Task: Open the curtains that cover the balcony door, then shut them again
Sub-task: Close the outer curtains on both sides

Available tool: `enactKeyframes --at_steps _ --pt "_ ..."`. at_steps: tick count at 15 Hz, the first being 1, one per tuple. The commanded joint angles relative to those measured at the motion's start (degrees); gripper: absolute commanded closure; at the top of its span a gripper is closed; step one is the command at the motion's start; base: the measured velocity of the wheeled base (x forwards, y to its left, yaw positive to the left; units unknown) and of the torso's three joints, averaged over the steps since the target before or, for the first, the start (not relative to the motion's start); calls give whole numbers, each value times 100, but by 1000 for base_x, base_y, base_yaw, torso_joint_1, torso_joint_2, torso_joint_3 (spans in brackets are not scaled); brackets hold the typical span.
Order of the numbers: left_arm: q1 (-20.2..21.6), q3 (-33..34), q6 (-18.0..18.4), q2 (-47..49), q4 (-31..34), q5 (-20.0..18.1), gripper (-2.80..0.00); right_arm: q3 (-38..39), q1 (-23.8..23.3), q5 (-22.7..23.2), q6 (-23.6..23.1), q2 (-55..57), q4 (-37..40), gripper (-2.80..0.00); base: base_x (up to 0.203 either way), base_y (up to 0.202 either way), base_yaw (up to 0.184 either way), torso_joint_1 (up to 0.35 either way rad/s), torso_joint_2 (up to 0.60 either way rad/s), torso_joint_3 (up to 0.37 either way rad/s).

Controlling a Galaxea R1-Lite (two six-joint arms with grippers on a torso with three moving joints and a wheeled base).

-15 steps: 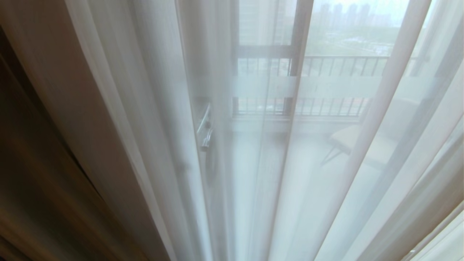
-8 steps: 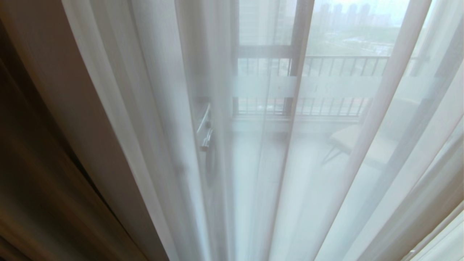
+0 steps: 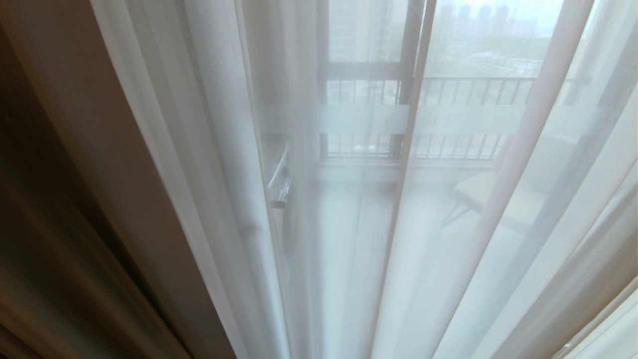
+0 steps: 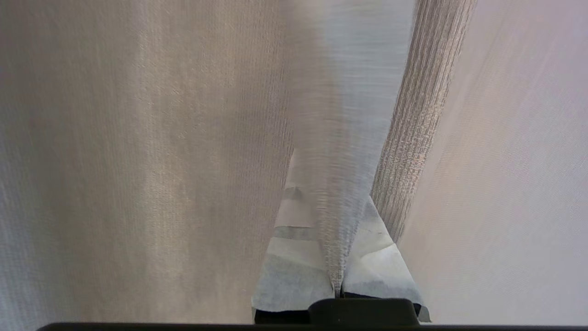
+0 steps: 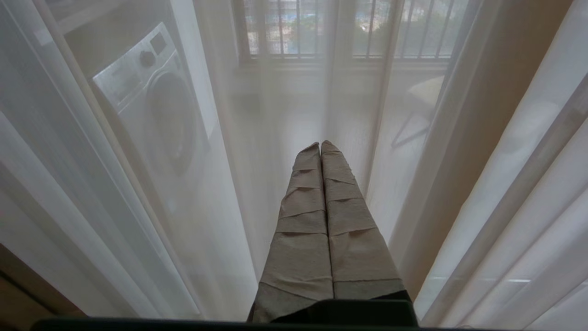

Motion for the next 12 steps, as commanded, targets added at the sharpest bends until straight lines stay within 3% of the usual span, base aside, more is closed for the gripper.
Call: enactKeyframes --at_steps 1,6,12 --pt "96 21 -9 -186 -42 -21 0 0 1 0 2 0 -3 0 0 0 0 0 0 0" --pt "269 277 -91 -695 -22 -35 0 0 1 0 2 0 -3 0 0 0 0 0 0 0" --pt "494 1503 -227 -1904 -26 -104 0 0 1 0 2 0 -3 0 0 0 0 0 0 0"
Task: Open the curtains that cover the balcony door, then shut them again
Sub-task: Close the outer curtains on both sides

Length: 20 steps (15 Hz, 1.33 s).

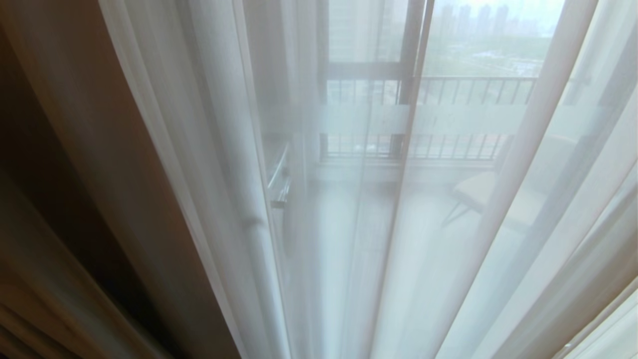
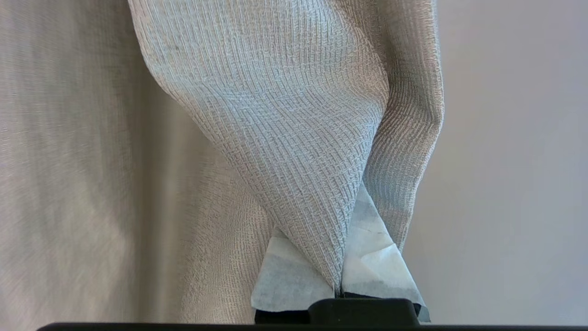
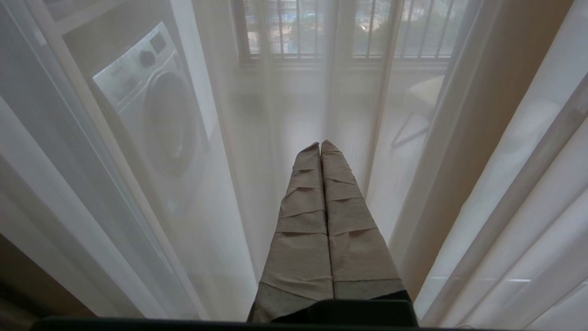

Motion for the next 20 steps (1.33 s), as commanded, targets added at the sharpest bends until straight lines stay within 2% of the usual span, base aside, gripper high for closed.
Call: enactKeyframes --at_steps 1,3,5,7,10,20 --pt "34 494 -18 -717 -24 -19 0 0 1 -2 1 0 -4 0 0 0 0 0 0 0" --pt "-2 823 -18 -1111 -7 -153 0 0 1 -2 1 0 -4 0 0 0 0 0 0 0" --pt "-39 1151 -49 -1495 14 -535 0 0 1 -2 1 0 -4 0 0 0 0 0 0 0" --pt "-285 1385 -137 -1791 12 -697 0 0 1 -2 1 0 -4 0 0 0 0 0 0 0" --pt "-745 1618 -176 -2085 10 -699 0 0 1 -2 1 0 -4 0 0 0 0 0 0 0" --pt "-2845 1724 -152 -2446 45 -616 0 0 1 -2 1 0 -4 0 0 0 0 0 0 0"
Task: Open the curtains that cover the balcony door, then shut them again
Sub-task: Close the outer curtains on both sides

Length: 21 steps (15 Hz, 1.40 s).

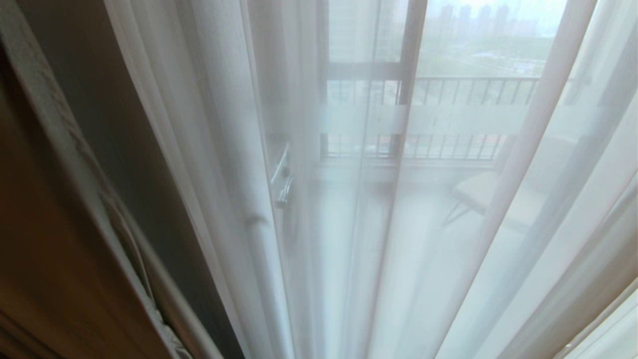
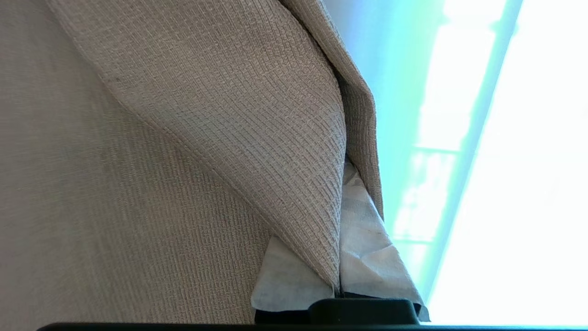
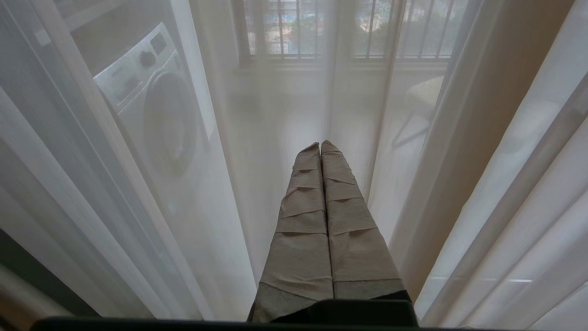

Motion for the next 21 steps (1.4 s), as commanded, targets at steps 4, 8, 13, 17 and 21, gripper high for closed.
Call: enactKeyframes --at_steps 4,8,13,17,21 --pt "-1014 4 0 -78 -14 -8 0 0 1 -2 2 0 -2 0 0 0 0 0 0 0" --pt "-1946 10 8 -28 -13 -8 0 0 1 -2 2 0 -2 0 0 0 0 0 0 0" --pt "-2978 4 148 155 -12 3 0 0 1 -2 2 0 -2 0 0 0 0 0 0 0" --pt "-3581 1 379 272 -6 184 0 0 1 -2 2 0 -2 0 0 0 0 0 0 0" --pt "-3981 4 412 354 -4 291 0 0 1 -2 2 0 -2 0 0 0 0 0 0 0"
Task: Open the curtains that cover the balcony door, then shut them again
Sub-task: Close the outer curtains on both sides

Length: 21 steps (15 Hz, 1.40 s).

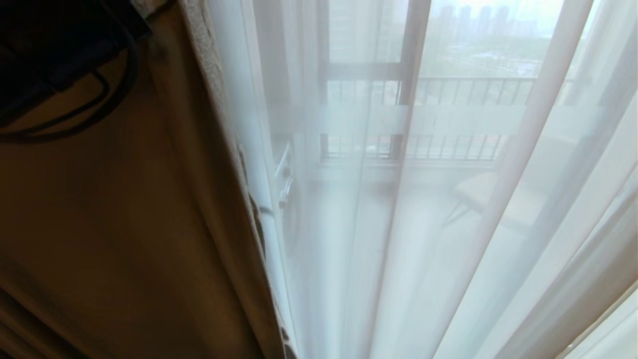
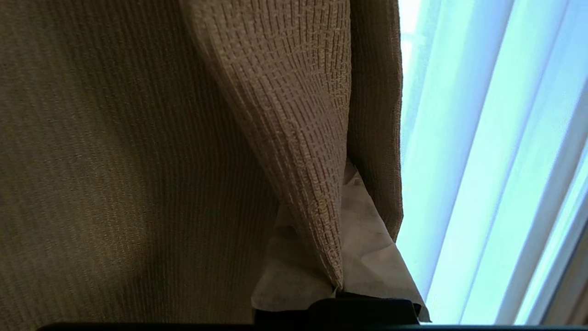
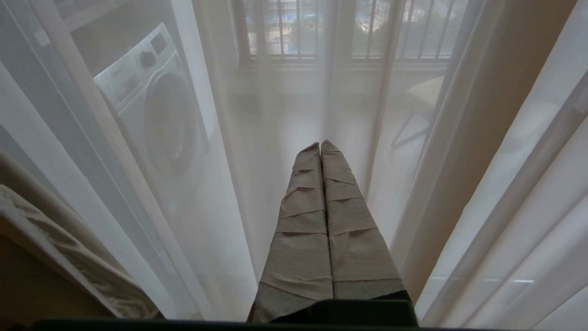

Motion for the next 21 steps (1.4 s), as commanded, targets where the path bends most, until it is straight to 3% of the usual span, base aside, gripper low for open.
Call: enactKeyframes --at_steps 1,7,12,15,17,21 --pt "-139 4 -12 92 -15 -13 0 0 1 -2 2 0 -2 0 0 0 0 0 0 0" --pt "-250 4 102 151 16 8 0 0 1 -2 2 0 -2 0 0 0 0 0 0 0" --pt "-235 4 111 116 55 317 0 0 1 -2 2 0 -2 0 0 0 0 0 0 0" --pt "-170 4 270 61 47 792 0 0 1 -2 2 0 -2 0 0 0 0 0 0 0" --pt "-77 19 318 -37 47 1154 0 0 1 -2 2 0 -2 0 0 0 0 0 0 0" --pt "565 28 549 -222 50 1401 0 0 1 -2 2 0 -2 0 0 0 0 0 0 0"
